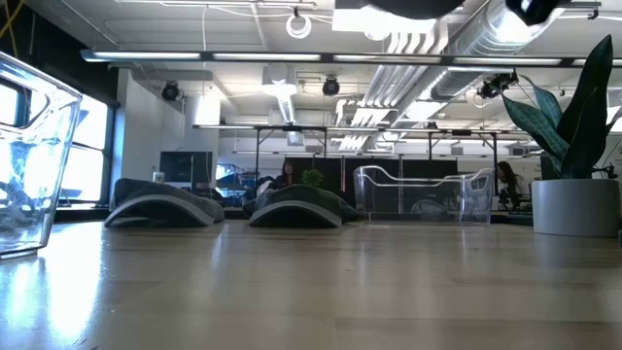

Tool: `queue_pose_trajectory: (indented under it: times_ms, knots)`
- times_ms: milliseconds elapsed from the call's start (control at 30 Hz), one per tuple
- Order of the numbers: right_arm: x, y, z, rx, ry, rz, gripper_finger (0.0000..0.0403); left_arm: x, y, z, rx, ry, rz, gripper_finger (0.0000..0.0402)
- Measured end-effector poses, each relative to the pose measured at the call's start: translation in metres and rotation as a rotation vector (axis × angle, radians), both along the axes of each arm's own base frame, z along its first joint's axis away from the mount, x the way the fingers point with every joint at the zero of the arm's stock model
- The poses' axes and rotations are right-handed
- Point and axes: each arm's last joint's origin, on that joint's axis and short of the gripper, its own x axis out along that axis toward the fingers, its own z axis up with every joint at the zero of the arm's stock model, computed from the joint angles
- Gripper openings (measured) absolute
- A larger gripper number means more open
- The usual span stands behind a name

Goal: Pick & Place hat
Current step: Put the bottom gray cap into the top transparent bin

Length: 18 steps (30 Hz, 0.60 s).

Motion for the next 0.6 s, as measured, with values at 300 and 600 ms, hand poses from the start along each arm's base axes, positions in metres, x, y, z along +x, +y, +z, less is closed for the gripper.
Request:
queue_pose_trajectory:
  times_ms: [300, 600]
  knots:
    - [0.002, -0.009, 0.003, 0.045, 0.059, 0.047, 0.0201, 0.005, 0.003, -0.023, -0.013, 0.229, -0.062, 0.0008]
    - [0.031, -0.012, 0.010, -0.092, -0.067, 0.039, 0.0258, 0.043, -0.006, -0.067, -0.011, 0.330, -0.222, 0.0009]
